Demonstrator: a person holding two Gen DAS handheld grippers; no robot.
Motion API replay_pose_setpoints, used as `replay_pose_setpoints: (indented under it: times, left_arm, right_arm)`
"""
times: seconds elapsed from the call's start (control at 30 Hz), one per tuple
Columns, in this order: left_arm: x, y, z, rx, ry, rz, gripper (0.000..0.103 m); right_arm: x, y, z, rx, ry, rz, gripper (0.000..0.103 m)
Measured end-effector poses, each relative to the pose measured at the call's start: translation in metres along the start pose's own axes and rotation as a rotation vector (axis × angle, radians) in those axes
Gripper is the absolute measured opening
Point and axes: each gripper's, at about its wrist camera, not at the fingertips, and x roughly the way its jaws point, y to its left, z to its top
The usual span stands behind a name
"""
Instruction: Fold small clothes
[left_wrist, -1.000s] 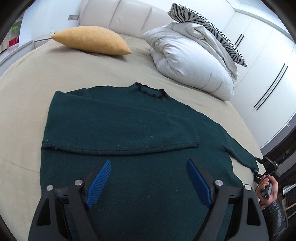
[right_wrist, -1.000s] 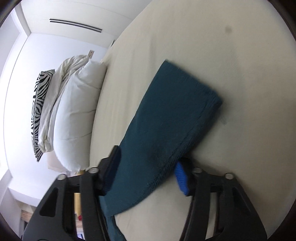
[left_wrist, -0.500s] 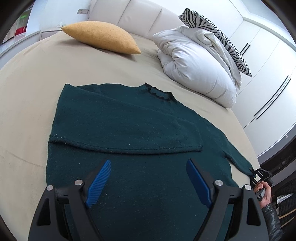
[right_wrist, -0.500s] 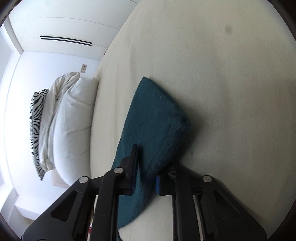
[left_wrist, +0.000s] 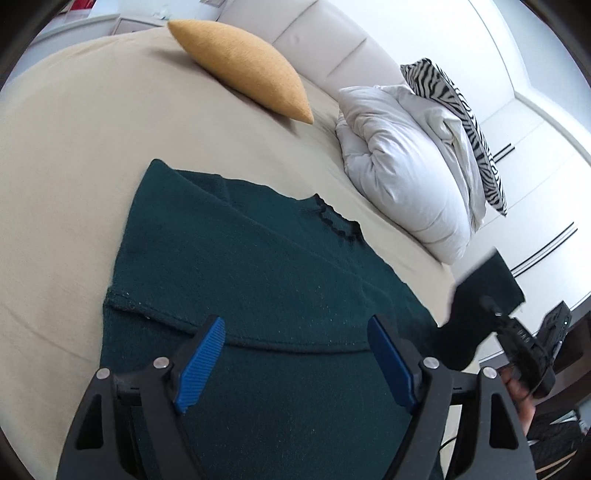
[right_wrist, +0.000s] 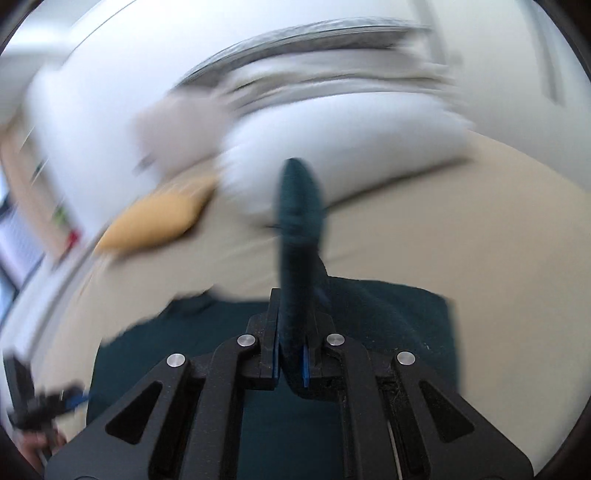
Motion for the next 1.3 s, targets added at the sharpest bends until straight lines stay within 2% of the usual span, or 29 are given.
replay_pose_setpoints:
  times: [0.07, 0.13, 0.2, 0.23, 0.3, 0.33, 0.37, 0.4, 0.43, 0.47, 0.57, 0.67, 0.73, 0.8, 0.9, 1.03, 1.2, 1.3]
  left_arm:
    - [0.004, 0.005, 0.002, -0.026, 0.016, -0.019, 0.079]
    - [0.010, 0.006, 0.004, -0.030, 0.043, -0.028, 0.079]
    - [0.014, 0.004, 0.004, -0.016, 0.052, -0.029, 0.079]
    - [0.016, 0.002, 0.004, -0.010, 0.058, -0.029, 0.079]
    - [0.024, -0.002, 0.005, -0.004, 0.070, -0.032, 0.079]
    - [0.030, -0.007, 0.006, 0.009, 0.080, -0.031, 0.079]
    - [0.035, -0.012, 0.007, 0.022, 0.085, -0.029, 0.079]
    - [0.042, -0.017, 0.008, 0.036, 0.087, -0.028, 0.079]
    - [0.051, -0.023, 0.009, 0.054, 0.105, -0.020, 0.079]
    - [0.060, -0.028, 0.010, 0.068, 0.122, -0.007, 0.079]
    - [0.086, -0.042, 0.010, 0.117, 0.168, 0.033, 0.073]
    - [0.111, -0.053, 0.009, 0.170, 0.220, 0.090, 0.055]
    - [0.116, -0.053, 0.008, 0.181, 0.215, 0.118, 0.045]
    - [0.117, -0.053, 0.008, 0.190, 0.212, 0.137, 0.024]
    - [0.112, -0.054, 0.010, 0.201, 0.204, 0.139, 0.010]
    - [0.097, -0.069, 0.015, 0.254, 0.146, 0.137, 0.009]
    - [0.066, -0.082, 0.031, 0.280, 0.015, 0.102, 0.008]
    - [0.074, -0.073, 0.037, 0.278, 0.037, 0.126, 0.008]
  right_arm:
    - [0.033, 0.056, -0.016, -0.102, 0.077, 0.057, 0.007]
    - [0.073, 0.104, -0.044, -0.216, 0.174, 0.060, 0.007]
    - [0.106, 0.124, -0.075, -0.236, 0.289, 0.082, 0.008]
    - [0.109, 0.127, -0.091, -0.228, 0.323, 0.100, 0.008]
    - [0.109, 0.130, -0.115, -0.231, 0.354, 0.122, 0.024]
    - [0.102, 0.130, -0.121, -0.246, 0.329, 0.145, 0.027]
    - [0.094, 0.129, -0.125, -0.257, 0.311, 0.155, 0.036]
    - [0.087, 0.126, -0.126, -0.256, 0.303, 0.164, 0.056]
    - [0.078, 0.119, -0.126, -0.229, 0.296, 0.173, 0.063]
    - [0.069, 0.113, -0.126, -0.200, 0.283, 0.185, 0.064]
    - [0.045, 0.088, -0.130, -0.122, 0.268, 0.230, 0.064]
    - [0.018, 0.051, -0.129, -0.003, 0.233, 0.243, 0.064]
    - [0.005, 0.018, -0.119, 0.073, 0.197, 0.194, 0.064]
    - [-0.002, -0.014, -0.110, 0.142, 0.172, 0.154, 0.064]
    - [-0.008, -0.056, -0.104, 0.224, 0.161, 0.089, 0.064]
    - [-0.013, -0.096, -0.103, 0.317, 0.144, 0.039, 0.063]
    - [-0.006, -0.138, -0.098, 0.405, 0.165, -0.012, 0.057]
    - [0.017, -0.142, -0.092, 0.372, 0.216, -0.034, 0.057]
